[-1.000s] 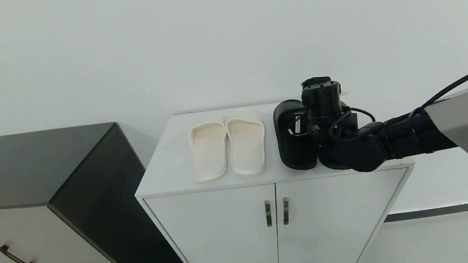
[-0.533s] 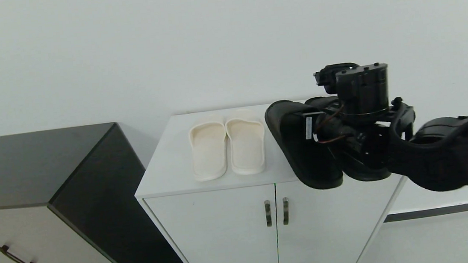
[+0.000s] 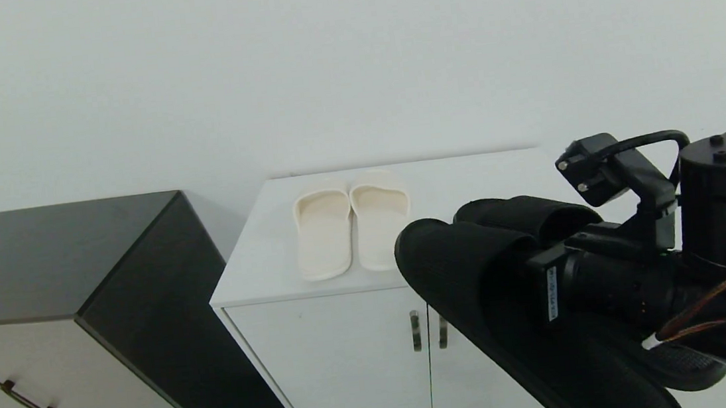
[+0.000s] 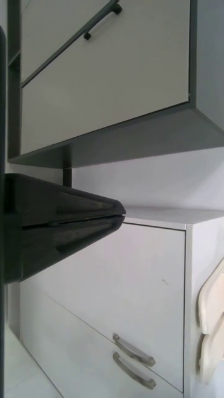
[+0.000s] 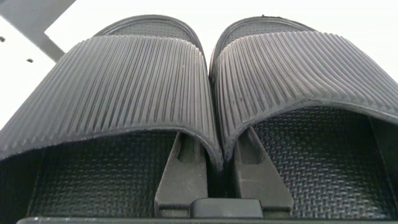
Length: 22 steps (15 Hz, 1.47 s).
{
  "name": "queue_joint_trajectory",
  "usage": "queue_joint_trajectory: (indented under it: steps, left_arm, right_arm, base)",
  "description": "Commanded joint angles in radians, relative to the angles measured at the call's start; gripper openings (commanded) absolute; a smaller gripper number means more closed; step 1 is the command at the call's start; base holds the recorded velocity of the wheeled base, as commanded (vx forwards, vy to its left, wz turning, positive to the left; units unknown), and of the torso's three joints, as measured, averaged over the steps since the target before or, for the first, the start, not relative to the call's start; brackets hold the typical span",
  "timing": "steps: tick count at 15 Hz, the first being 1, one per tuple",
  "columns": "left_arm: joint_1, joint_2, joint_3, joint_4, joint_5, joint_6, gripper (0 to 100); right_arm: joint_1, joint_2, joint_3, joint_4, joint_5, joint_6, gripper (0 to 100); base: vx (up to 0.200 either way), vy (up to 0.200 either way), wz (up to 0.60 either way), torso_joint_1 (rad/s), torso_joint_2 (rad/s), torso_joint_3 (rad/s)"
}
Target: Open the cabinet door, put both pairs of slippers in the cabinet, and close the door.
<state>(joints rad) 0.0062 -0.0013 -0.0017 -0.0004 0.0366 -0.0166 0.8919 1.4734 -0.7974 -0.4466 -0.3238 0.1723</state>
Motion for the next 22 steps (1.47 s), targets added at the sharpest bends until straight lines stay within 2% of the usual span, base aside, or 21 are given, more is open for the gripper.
queue_joint_trajectory:
  steps: [1,8,14,17,22]
  left_arm:
    - [0.000,0.001,0.000,0.000,0.000,0.000,0]
    - [0.000,0.001,0.000,-0.001,0.000,0.000,0]
    - [0.000,0.001,0.000,0.000,0.000,0.000,0]
    - [0.000,0.001,0.000,-0.001,0.000,-0.003,0]
    - [0.000,0.001,0.000,0.000,0.000,-0.003,0]
  right_arm:
    - [0.012,-0.039,0.043,-0.004,0.037,-0.002,0]
    - [0.019,-0.047,0.086,-0.004,0.052,-0.014,0]
    - [0.012,-0.053,0.152,-0.092,0.112,-0.031,0]
    - [0.009,-0.076,0.184,-0.126,0.177,-0.050,0]
    - [-0.002,-0.081,0.201,-0.126,0.183,-0.070,0]
  base:
    - [0.000,0.000,0.00,0.000,0.00,0.000]
    - [0.000,0.000,0.00,0.000,0.00,0.000]
    - [-0.200,0.000,0.00,0.001,0.00,0.005]
    - [0.000,0.000,0.00,0.000,0.00,0.000]
    - [0.000,0.000,0.00,0.000,0.00,0.000]
